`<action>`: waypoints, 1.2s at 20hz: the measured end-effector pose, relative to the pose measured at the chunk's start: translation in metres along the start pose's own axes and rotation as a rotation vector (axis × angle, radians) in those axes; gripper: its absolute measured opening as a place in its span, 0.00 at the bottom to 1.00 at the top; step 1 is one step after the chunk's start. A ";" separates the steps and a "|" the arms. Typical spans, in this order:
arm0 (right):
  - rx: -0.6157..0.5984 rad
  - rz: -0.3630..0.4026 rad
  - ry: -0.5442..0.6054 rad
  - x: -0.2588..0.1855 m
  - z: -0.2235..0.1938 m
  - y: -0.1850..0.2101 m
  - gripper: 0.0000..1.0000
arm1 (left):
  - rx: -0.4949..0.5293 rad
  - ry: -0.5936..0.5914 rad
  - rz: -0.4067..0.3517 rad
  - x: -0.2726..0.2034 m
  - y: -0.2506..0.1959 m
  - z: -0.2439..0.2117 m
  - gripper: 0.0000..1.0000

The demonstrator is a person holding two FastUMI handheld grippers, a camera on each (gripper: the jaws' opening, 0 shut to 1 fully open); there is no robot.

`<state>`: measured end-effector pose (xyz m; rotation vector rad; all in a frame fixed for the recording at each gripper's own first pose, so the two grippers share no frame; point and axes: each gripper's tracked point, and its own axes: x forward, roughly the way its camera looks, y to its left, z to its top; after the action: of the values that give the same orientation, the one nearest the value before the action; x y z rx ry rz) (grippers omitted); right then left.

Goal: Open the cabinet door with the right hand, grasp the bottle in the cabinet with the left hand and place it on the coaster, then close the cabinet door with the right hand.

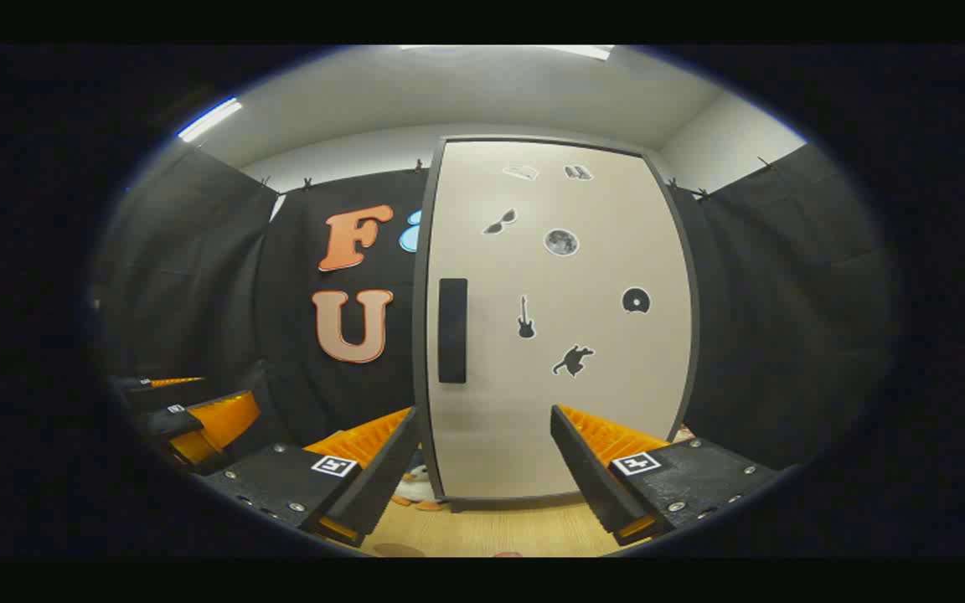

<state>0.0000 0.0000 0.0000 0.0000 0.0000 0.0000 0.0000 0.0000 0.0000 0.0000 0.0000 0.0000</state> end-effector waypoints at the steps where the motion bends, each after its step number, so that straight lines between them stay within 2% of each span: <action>1: 0.004 -0.016 -0.010 0.004 0.004 0.000 0.95 | 0.006 0.002 -0.008 0.000 0.001 0.000 0.97; 5: -0.039 -0.039 -0.033 0.008 0.012 0.007 0.95 | 0.043 0.000 -0.018 0.013 0.010 0.001 0.96; 10: -0.118 -0.071 -0.037 0.011 0.011 0.011 0.93 | -0.008 0.013 -0.042 0.025 0.013 -0.003 0.96; 12: -0.134 -0.073 -0.033 0.012 0.009 0.014 0.95 | -0.020 0.014 -0.030 0.028 0.020 -0.006 0.96; 18: -0.132 -0.056 -0.018 0.019 0.004 0.023 0.95 | -0.023 0.037 -0.017 0.035 0.032 -0.019 0.96; 22: -0.100 -0.044 -0.030 0.045 0.012 0.028 0.95 | -0.002 0.013 -0.004 0.037 0.037 -0.013 0.96; 24: -0.077 -0.031 -0.034 0.064 0.018 0.033 0.95 | -0.030 0.024 -0.006 0.037 0.038 -0.015 0.96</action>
<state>0.0639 0.0333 0.0181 -0.0765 -0.0338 -0.0306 0.0368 0.0379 -0.0147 -0.0302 0.0244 -0.0060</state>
